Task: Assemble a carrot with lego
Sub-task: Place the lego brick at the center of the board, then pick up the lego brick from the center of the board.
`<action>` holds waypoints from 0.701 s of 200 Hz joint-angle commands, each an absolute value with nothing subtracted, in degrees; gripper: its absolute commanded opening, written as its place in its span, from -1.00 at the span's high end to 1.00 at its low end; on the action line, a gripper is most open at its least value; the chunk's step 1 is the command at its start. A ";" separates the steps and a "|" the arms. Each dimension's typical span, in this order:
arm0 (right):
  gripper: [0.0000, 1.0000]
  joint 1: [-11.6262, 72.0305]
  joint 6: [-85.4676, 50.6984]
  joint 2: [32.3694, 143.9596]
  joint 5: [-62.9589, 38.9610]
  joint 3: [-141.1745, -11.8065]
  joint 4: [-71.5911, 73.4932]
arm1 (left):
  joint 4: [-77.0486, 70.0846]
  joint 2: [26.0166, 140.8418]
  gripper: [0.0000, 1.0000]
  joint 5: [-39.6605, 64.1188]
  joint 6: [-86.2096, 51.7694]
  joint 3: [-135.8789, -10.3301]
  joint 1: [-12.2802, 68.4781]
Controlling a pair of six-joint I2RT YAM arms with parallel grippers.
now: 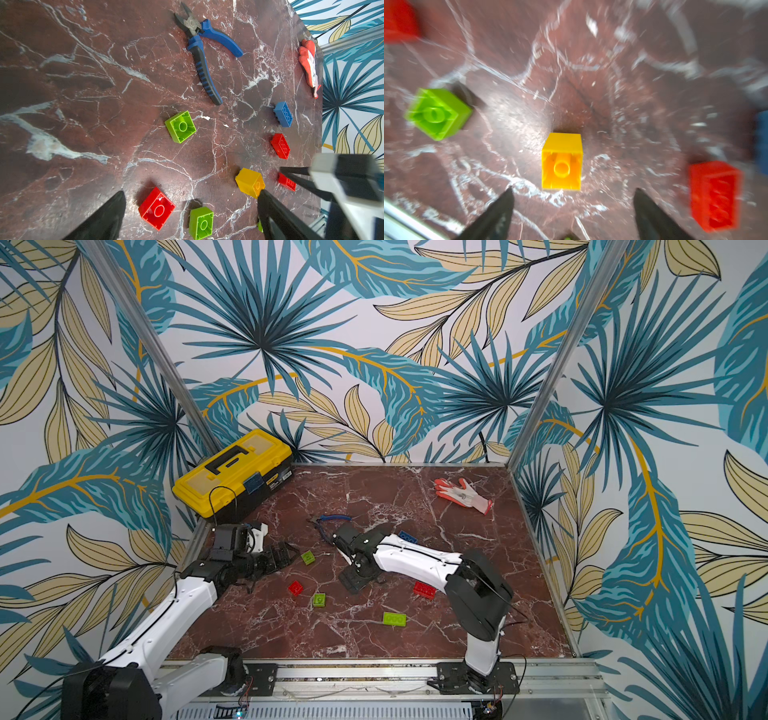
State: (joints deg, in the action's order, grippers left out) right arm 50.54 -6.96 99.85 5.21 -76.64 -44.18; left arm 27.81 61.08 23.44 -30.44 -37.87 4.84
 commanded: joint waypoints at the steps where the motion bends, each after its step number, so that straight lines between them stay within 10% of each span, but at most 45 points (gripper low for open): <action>1: -0.95 49.26 -3.33 93.13 10.14 -73.02 -45.13 | 26.87 59.95 -0.99 23.95 -30.08 -36.87 5.11; 140: -0.51 30.81 9.52 99.28 4.97 -66.61 -39.32 | 23.56 64.16 -0.99 27.68 -29.53 -37.44 5.63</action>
